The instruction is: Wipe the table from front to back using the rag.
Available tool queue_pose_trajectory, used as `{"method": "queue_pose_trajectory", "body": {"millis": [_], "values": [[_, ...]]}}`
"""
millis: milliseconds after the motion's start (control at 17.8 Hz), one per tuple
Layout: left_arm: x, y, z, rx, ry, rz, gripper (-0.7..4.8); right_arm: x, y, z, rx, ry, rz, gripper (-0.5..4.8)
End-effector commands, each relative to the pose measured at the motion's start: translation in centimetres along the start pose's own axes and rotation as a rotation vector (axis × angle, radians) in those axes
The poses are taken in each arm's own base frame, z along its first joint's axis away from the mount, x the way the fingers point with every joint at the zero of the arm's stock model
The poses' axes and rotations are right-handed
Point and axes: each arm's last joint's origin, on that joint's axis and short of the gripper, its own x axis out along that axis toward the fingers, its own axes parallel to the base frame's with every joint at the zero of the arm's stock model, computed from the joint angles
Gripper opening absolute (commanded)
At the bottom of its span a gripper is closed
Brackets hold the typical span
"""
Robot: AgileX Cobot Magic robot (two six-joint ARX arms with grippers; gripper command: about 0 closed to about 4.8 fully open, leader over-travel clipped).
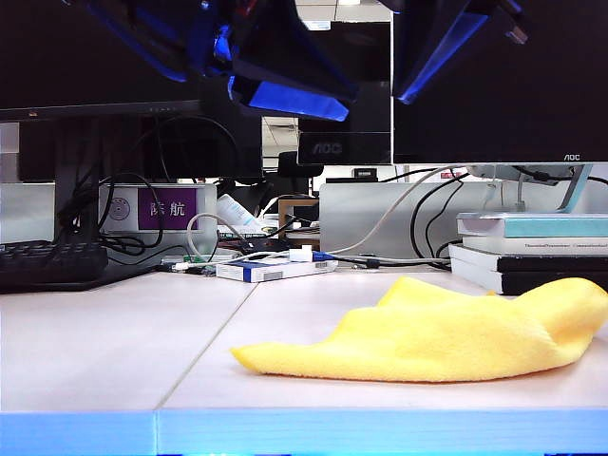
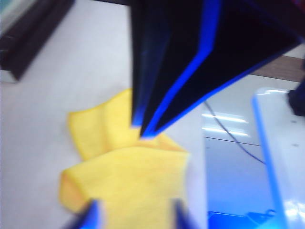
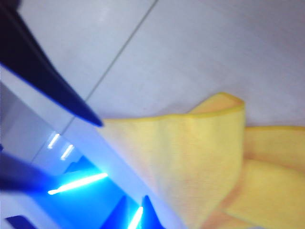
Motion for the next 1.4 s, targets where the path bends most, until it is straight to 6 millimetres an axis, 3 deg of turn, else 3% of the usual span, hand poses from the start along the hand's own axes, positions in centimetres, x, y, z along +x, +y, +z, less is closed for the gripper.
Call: {"method": "queue_pose_trajectory", "body": {"millis": [56,337,449,505,561,617,673,786,1066,1291,1403], "values": [[-0.8,-0.2,0.6,-0.03,-0.014,0.019,-0.06,-2.5,-0.2,-0.5,-0.003,-0.089,-0.123,-0.04],[-3.1,-1.9,2.4,-0.028,-0.058,0.039,-0.06,-8.3,0.3,-2.5,-0.082,-0.304,-0.247,-0.04],[-5.4,-3.6,3.7,0.011,-0.076,0.122,-0.06,-11.2,0.9,-3.9,-0.086,-0.433,-0.282,-0.04],[-8.5,-6.0,5.3,0.019,-0.138,0.191,-0.06,-13.4,1.2,-5.8,-0.092,-0.597,-0.301,-0.04],[-9.7,-6.9,5.8,0.029,-0.166,0.212,-0.06,-13.6,1.3,-6.7,-0.095,-0.641,-0.3,-0.04],[-11.1,-8.1,6.4,0.053,-0.199,0.244,-0.06,-13.5,1.2,-7.9,-0.098,-0.68,-0.299,-0.04],[-13.9,-10.6,7.1,0.095,-0.261,0.306,-0.06,-12.6,1.0,-10.5,-0.102,-0.736,-0.297,-0.04],[-16.5,-13.3,7.2,0.123,-0.309,0.347,-0.06,-10.9,0.5,-13.2,-0.11,-0.809,-0.296,-0.04],[-20.6,-18.5,5.2,0.067,-0.305,0.426,-0.06,-5.2,-0.9,-20.1,-0.117,-0.918,-0.293,-0.04],[-22.7,-21.7,3.3,0.05,-0.295,0.454,-0.06,-1.4,-2.0,-23.4,-0.103,-0.949,-0.323,-0.03],[-23.3,-22.7,2.3,0.029,-0.272,0.469,-0.06,-0.8,-2.3,-23.4,-0.077,-0.946,-0.37,0.0]]}}
